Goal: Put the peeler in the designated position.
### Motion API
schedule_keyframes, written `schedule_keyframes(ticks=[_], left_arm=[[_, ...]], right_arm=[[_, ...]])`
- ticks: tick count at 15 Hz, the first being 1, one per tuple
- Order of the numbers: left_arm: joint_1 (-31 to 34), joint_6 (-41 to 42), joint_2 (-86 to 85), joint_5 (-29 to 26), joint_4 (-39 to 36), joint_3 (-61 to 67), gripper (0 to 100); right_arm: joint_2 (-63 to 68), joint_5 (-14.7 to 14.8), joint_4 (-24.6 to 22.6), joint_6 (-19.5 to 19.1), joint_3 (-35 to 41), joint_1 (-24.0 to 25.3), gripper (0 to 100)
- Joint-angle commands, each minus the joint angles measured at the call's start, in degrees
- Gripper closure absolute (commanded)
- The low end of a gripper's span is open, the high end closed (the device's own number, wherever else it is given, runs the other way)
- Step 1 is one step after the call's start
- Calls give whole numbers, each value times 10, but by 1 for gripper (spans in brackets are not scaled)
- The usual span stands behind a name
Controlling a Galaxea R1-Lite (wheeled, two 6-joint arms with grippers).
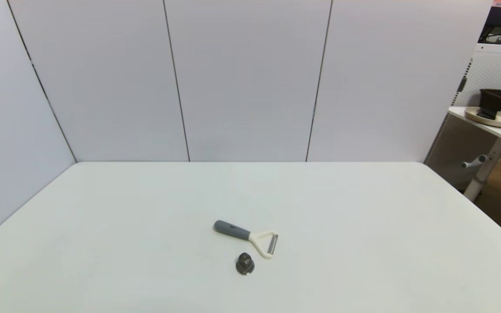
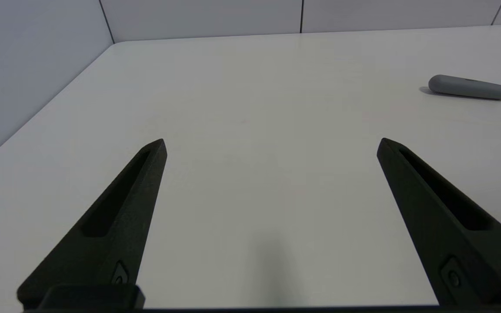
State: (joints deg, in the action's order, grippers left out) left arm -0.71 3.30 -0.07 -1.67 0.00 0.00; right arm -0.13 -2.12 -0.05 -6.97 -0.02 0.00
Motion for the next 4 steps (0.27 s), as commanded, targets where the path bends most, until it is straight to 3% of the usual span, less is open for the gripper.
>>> schedule_keyframes(ticks=[1,4], left_arm=[[0,0,1,0,0,0,0],[0,0,1,0,0,0,0]], right_arm=[[0,-1,-1,1,0,0,0],[0,-2,0,9,0,0,0]])
